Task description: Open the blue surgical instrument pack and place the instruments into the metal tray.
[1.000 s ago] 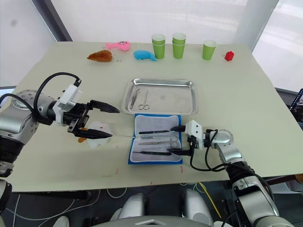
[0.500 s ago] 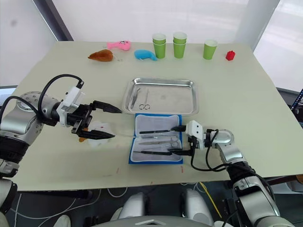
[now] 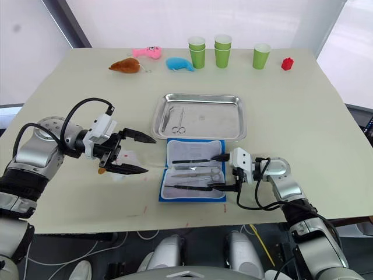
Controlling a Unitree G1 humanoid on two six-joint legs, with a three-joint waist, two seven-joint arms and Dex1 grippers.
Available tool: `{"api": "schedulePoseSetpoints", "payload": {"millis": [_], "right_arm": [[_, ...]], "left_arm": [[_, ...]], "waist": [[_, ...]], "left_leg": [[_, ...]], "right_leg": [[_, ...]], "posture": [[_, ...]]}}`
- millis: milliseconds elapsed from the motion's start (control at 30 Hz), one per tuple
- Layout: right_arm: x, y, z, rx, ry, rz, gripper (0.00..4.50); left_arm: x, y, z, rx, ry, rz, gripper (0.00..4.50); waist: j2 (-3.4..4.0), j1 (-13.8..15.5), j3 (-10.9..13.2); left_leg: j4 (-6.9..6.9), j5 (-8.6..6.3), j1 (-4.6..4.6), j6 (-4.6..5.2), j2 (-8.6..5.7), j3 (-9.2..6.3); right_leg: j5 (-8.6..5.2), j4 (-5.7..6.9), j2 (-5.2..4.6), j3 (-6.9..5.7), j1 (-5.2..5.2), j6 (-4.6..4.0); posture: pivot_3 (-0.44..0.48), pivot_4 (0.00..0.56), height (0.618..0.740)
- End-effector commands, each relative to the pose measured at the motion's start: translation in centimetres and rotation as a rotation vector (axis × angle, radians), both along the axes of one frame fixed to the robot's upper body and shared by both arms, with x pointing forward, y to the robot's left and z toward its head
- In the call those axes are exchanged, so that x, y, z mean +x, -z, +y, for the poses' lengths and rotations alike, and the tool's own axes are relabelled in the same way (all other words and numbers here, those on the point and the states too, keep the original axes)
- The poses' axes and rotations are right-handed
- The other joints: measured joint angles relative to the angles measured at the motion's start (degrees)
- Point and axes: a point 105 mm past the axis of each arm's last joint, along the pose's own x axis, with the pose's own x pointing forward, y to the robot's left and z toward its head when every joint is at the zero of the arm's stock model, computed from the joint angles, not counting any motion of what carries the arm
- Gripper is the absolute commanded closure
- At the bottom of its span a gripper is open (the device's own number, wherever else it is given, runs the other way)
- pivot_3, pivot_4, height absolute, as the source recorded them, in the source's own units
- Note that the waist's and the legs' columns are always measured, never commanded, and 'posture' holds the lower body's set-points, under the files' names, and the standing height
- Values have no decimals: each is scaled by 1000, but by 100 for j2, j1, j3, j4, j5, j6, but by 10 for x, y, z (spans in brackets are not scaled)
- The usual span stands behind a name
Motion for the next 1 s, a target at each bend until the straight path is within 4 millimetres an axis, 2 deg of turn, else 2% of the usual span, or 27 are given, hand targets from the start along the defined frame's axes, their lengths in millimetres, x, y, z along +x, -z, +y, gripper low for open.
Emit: {"api": "schedulePoseSetpoints", "payload": {"millis": [33, 267, 300, 333, 467, 667, 1000], "right_arm": [[-19, 36, -3, -97, -32, 142, 0], [-18, 35, -3, -96, -23, 141, 0], [-18, 34, -3, -96, -21, 141, 0], [-17, 35, -3, -97, -20, 141, 0], [-17, 34, -4, -96, -11, 141, 0], [-16, 34, -4, -96, -6, 142, 0], [-16, 33, -2, -91, -1, 139, 0]], "left_arm": [[1, -10, 0, 1, 40, -50, 28], [11, -2, -10, 16, 46, -63, 28], [13, 0, -12, 26, 48, -65, 527], [14, 3, -14, 36, 51, -71, 705], [19, 15, -23, 57, 50, -77, 2554], [29, 28, -38, 71, 42, -82, 2554], [38, 46, -47, 100, 24, -90, 2554]], "waist": [[0, -6, 0], [3, 3, 3], [3, 2, 3], [4, 2, 3], [5, 0, 4], [4, 6, 3], [4, 1, 3]], "left_leg": [[4, 0, -6, 0, 0, 0], [20, 0, -18, 0, 0, -3], [21, 0, -18, 0, 0, -4], [21, 0, -18, 0, 0, -5], [25, 0, -19, 0, 0, -5], [28, 0, -20, 0, 1, -7], [33, 0, -20, 0, 1, -13]], "right_leg": [[0, 2, 0, 1, -4, 0], [2, 5, 2, 0, -6, 1], [2, 5, 2, -1, -6, 1], [2, 5, 3, -1, -6, 1], [2, 8, 4, 0, -6, 1], [2, 10, 6, -1, -6, 1], [4, 14, 15, 7, -6, 2]], "posture": [[0, 150, 740], [0, 150, 740], [0, 150, 740], [0, 150, 740], [0, 150, 740], [0, 150, 740], [0, 150, 740]]}}
